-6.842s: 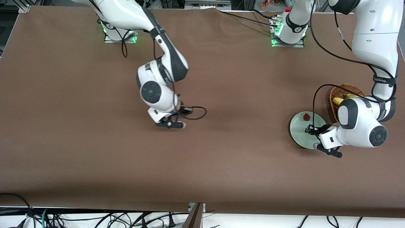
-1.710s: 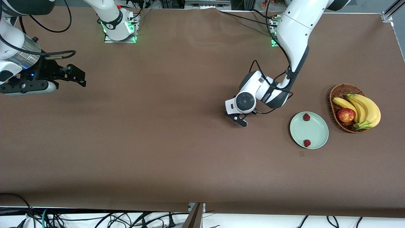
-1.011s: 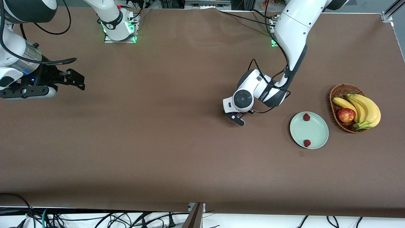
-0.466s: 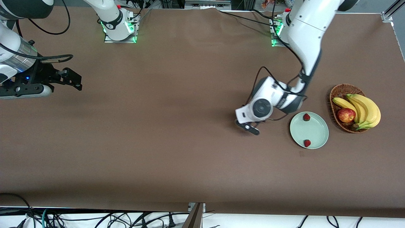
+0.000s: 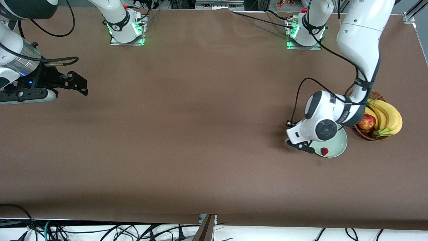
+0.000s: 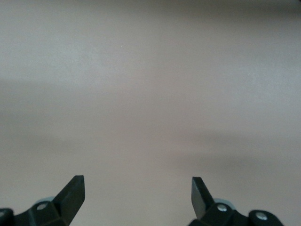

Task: Collect all strawberries into plate
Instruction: 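Carry the strawberry to the plate and release it with the left gripper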

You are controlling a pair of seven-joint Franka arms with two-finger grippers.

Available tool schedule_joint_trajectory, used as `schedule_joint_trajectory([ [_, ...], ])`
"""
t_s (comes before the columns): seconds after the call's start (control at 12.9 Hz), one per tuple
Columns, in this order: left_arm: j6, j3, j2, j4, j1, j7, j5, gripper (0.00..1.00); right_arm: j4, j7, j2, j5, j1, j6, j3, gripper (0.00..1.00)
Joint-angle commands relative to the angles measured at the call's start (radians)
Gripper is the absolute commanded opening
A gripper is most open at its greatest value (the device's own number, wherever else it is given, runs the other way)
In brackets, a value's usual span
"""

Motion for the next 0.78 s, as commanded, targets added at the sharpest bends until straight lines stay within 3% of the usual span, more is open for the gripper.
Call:
schedule_joint_trajectory([
  [0.0, -0.046, -0.017, -0.027, -0.023, 0.094, 0.063, 0.012, 0.00, 0.019, -0.004, 0.005, -0.005, 0.001, -0.010, 0.002, 1.00],
  [0.23, -0.058, -0.015, -0.023, -0.020, 0.174, 0.172, 0.011, 0.02, 0.019, -0.003, 0.005, -0.004, 0.001, -0.013, 0.002, 1.00],
  [0.31, -0.056, -0.015, -0.018, -0.017, 0.173, 0.169, 0.008, 0.19, 0.019, -0.003, 0.005, -0.005, 0.001, -0.013, 0.002, 1.00],
  [0.39, -0.056, -0.014, -0.018, -0.014, 0.171, 0.167, 0.008, 0.47, 0.019, -0.004, 0.005, -0.005, 0.001, -0.012, 0.002, 1.00],
  [0.47, -0.053, -0.012, -0.017, -0.008, 0.171, 0.169, 0.014, 0.59, 0.019, -0.004, 0.005, -0.005, 0.001, -0.012, 0.002, 1.00],
  [0.54, -0.050, -0.008, -0.007, -0.002, 0.177, 0.175, 0.008, 1.00, 0.019, -0.004, 0.005, -0.005, 0.001, -0.012, 0.002, 1.00],
  [0.7, -0.058, -0.009, -0.001, 0.036, 0.175, 0.151, 0.001, 1.00, 0.019, -0.004, 0.005, -0.005, 0.001, -0.013, 0.002, 1.00],
])
